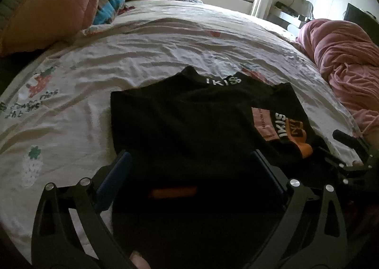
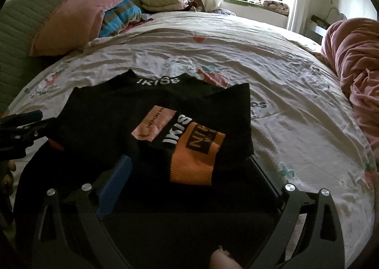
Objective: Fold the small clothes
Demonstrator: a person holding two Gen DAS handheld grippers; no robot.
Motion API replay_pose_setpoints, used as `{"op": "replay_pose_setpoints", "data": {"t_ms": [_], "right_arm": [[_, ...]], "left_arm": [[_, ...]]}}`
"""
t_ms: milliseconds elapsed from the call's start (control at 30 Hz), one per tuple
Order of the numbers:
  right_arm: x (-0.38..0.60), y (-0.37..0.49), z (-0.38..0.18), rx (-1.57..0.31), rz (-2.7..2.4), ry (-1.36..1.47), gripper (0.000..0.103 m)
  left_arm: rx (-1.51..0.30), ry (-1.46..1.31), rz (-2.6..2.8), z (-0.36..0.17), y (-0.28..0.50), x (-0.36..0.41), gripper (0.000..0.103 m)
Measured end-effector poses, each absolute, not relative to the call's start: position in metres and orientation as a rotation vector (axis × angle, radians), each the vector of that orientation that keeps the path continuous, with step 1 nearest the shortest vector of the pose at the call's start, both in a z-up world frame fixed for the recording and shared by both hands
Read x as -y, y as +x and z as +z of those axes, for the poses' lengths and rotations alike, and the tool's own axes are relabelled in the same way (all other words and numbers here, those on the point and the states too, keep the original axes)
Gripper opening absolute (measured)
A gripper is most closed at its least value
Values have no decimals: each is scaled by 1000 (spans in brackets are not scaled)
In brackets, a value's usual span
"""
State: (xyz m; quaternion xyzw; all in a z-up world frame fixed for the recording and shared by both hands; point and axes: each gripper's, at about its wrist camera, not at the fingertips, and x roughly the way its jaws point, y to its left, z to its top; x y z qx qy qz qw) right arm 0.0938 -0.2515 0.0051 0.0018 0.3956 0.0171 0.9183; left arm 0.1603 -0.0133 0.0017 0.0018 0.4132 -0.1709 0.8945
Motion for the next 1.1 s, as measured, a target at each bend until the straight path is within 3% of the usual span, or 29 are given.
{"op": "replay_pose_setpoints", "data": {"t_ms": [1100], "right_arm": [[273, 22, 21, -812, 60, -35, 96]], "left_arm": [[-899, 1, -235, -18, 80, -27, 93]]}}
